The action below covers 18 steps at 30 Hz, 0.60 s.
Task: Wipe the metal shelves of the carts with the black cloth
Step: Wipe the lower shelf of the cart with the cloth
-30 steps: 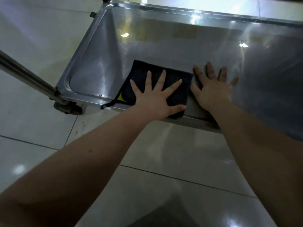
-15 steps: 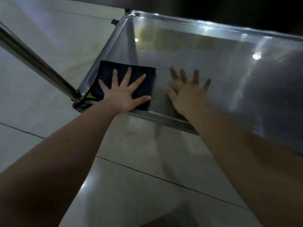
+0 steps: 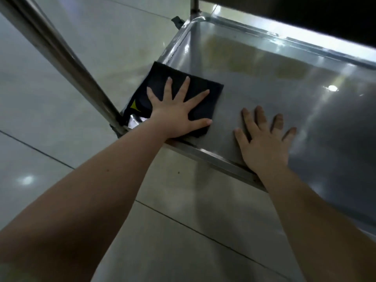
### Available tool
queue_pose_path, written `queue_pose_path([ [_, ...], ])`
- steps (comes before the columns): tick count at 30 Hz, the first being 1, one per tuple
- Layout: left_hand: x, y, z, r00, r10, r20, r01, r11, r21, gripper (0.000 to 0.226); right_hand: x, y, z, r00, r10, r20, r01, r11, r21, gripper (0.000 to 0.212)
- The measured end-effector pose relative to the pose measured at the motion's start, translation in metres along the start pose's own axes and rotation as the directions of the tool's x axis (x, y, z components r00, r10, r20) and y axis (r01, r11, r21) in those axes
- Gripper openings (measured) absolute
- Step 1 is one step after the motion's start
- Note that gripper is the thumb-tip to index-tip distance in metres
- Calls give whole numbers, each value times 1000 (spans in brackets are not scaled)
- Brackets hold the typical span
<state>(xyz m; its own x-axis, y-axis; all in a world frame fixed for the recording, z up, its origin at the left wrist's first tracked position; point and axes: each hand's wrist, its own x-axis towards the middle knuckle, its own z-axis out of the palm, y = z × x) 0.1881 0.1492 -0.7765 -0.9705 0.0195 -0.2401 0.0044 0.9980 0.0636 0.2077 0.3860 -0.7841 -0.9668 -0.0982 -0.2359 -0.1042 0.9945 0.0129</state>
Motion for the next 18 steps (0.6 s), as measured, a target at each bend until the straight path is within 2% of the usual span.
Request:
queue_pose_path([
  [3, 38, 3, -8, 999, 26, -46, -26, 1000, 1, 82, 0, -2, -1, 1000, -2, 6, 2, 1000, 6, 61],
  [11, 107, 37, -35, 996, 82, 17, -82, 996, -17, 80, 5, 0, -2, 1000, 7, -18, -7, 1000, 21, 61],
  [14, 89, 38, -34, 995, 92, 47, -91, 995, -32, 80, 5, 2, -3, 1000, 12, -10, -12, 999, 44, 61],
  [18, 14, 23, -9, 991, 126, 41, -125, 992, -21, 78, 4, 1, -3, 1000, 18, -19, -17, 998, 53, 61],
])
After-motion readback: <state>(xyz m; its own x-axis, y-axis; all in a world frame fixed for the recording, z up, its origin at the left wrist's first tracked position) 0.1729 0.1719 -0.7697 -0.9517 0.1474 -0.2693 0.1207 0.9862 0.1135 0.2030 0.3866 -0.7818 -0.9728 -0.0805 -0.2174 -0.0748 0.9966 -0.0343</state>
